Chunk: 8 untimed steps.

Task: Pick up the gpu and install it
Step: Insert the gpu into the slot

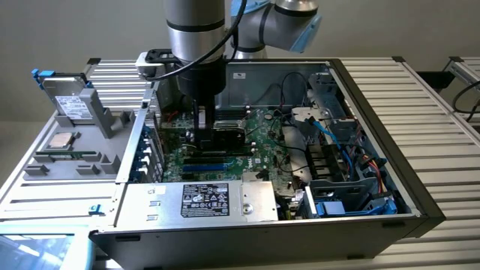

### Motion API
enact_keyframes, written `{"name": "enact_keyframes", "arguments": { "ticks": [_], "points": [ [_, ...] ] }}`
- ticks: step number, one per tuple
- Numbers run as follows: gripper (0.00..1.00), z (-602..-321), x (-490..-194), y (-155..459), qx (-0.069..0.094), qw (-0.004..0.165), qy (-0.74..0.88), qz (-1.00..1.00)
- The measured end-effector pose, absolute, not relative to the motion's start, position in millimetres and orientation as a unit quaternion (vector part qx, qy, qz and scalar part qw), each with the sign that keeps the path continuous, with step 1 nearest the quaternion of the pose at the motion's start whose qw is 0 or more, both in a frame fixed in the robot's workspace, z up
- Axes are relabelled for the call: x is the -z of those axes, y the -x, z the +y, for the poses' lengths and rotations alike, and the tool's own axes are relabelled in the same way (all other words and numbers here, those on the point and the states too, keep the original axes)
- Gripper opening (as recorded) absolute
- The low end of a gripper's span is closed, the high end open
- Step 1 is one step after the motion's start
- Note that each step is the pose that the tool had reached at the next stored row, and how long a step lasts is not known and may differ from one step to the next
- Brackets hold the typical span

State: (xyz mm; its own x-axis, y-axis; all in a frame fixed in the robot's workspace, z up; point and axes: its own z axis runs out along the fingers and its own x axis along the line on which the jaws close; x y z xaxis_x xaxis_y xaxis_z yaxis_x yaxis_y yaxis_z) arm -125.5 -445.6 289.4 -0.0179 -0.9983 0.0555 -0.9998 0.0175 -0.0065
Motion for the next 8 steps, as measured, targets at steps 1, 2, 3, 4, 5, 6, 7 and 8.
{"name": "enact_keyframes", "arguments": {
  "ticks": [1, 2, 3, 4, 5, 6, 7, 8],
  "points": [
    [0.29, -445.8, -287.6, 125.4, -0.022, 0.018, -0.701, -0.713],
    [0.29, -445.9, -285.8, 125.5, -0.022, 0.018, -0.701, -0.713],
    [0.29, -446.1, -284.0, 125.5, -0.022, 0.018, -0.701, -0.713],
    [0.29, -446.2, -282.2, 125.4, -0.021, 0.018, -0.701, -0.713],
    [0.29, -446.3, -280.4, 125.4, -0.021, 0.018, -0.701, -0.713],
    [0.29, -446.5, -278.6, 125.4, -0.021, 0.018, -0.701, -0.713],
    [0.29, -446.9, -276.8, 125.4, -0.02, 0.019, -0.701, -0.713],
    [0.29, -447.5, -274.9, 125.4, -0.02, 0.02, -0.701, -0.713]
  ]
}}
